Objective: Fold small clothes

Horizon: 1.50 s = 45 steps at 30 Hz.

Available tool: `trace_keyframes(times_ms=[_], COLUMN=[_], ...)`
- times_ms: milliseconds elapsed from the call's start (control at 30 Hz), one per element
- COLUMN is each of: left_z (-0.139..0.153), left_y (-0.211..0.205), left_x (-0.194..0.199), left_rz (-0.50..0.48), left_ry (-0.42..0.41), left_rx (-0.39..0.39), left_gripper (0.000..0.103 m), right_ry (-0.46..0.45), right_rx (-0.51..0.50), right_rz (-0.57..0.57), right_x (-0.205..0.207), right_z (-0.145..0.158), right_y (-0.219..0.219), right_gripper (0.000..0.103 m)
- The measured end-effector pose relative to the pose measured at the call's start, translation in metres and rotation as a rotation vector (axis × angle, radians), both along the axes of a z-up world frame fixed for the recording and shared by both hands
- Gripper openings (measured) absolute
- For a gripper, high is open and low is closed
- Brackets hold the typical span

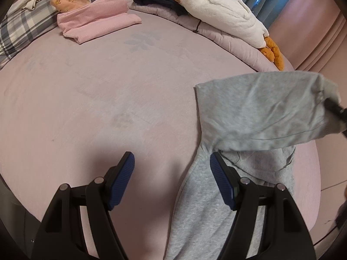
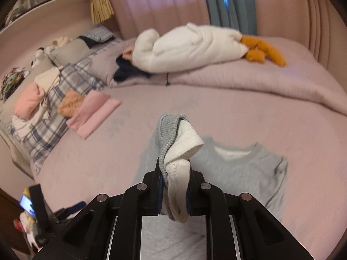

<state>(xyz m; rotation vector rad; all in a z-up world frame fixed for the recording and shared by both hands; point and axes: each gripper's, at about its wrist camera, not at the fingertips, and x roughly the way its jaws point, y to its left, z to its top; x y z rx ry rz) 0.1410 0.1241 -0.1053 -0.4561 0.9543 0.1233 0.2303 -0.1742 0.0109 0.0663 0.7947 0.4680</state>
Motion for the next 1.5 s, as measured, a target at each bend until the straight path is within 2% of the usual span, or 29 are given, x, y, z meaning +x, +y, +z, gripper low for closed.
trace_keyframes(times_ms=[300,567,867,1033,1200,1367,1500], left_z=[-0.001,-0.02,-0.052,-0.068,-0.072,-0.074,-0.074], left_y=[-0.017,-0.049,-0.078,-0.077,-0.07,-0.071,-0.07], left_x=[0.028,0.066,0.091,0.1,0.106,0.107,0.108], left_rz=[-0.067,-0.148,-0.228,-0.231,-0.233,-0.232,-0.224], left_ry=[0.006,0.055,0.134,0.166,0.174,0.166,0.169], left_rx=[0.02,0.056,0.14,0.136,0.118,0.151,0.147], left_gripper=[0.072,0.072,0.072,0.074,0.08,0.086,0.087], right_ry=[-0.026,0.049,0.124,0.147,0.159,0.179,0.198], right_rx=[0.027,-0.036,-0.026,-0.042,-0.065,-0.057,-0.054], right_rz=[-0.071,-0.168,-0.224,-0.237,-0.257,-0.27,-0.279], right_x=[-0.003,0.007,0.01,0.011,0.014,0.016,0.018], right_z=[0.004,-0.031,-0.057,-0.069,-0.078,-0.086,-0.092], right_y=[-0.029,-0.048,-0.07,-0.071,-0.074,-0.08,-0.085], right_gripper=[0.017,0.017,0.017,0.017,0.017,0.017,0.017])
